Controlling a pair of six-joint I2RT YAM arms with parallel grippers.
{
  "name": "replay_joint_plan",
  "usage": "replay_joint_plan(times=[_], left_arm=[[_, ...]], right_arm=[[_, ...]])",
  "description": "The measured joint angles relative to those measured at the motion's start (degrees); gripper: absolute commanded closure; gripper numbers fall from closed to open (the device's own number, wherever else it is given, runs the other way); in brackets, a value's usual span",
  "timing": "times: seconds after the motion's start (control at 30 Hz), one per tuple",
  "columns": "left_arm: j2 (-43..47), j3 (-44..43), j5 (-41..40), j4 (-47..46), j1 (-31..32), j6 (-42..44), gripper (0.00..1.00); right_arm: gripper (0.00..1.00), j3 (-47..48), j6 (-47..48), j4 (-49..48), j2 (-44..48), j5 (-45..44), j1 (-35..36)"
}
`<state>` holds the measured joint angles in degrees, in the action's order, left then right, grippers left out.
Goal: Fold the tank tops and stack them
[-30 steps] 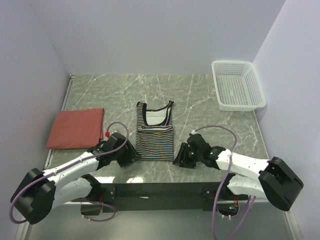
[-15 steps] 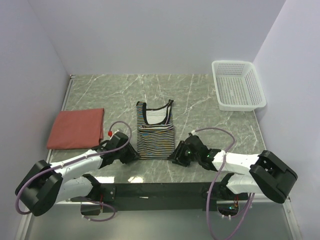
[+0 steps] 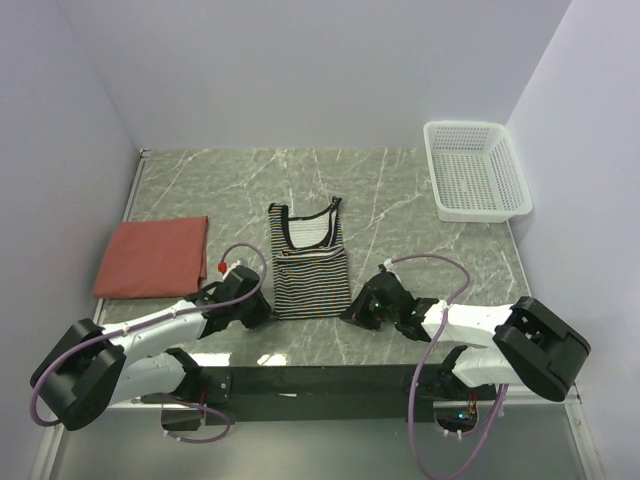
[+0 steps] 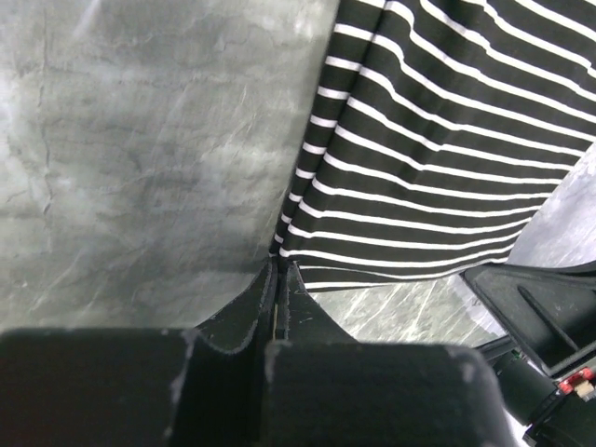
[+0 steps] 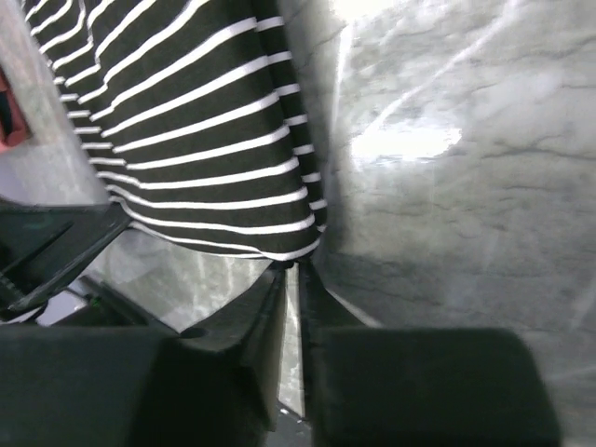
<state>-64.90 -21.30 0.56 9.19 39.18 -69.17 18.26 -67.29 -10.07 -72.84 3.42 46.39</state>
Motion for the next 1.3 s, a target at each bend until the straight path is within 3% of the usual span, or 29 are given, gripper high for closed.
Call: replay_joint_plan(times=[0.23,0.43,0.53,0.57,0.67,0.87,1.3], left_arm=[[3.93,0.33,-0.66,4.09,0.07,1.03,1.00],[7.76,0.33,-0.81,8.74,2.23,1.11,0.99],[11.45,0.31,-0.83,11.61,5.35,0.76,0.99],[12.59,0.33,-0.76,12.31,6.01,0.59,0.99],[15.23,0.44,-0.79,13.99,7.02,0.26,0.99],[16.70,1.81,-0.81,15.80,7.13,-0.66,0.99],[17.51,2.54,-0.90,16.87,7.19,-0.76,0.99]], right_arm=[[0.99,0.02,2.54,5.01,3.41,-3.50,1.29],[1.00,1.40,4.20,14.45,8.00,-7.58,8.92],[0.82,2.78,3.41,19.39,10.91,-10.16,15.06],[0.71,3.19,2.82,20.63,11.67,-11.04,16.50],[0.60,3.21,1.22,22.73,13.31,-12.85,18.23],[0.52,3.04,-1.46,24.46,14.05,-17.09,18.36],[0.52,3.91,-2.84,16.63,6.64,-20.74,17.68]])
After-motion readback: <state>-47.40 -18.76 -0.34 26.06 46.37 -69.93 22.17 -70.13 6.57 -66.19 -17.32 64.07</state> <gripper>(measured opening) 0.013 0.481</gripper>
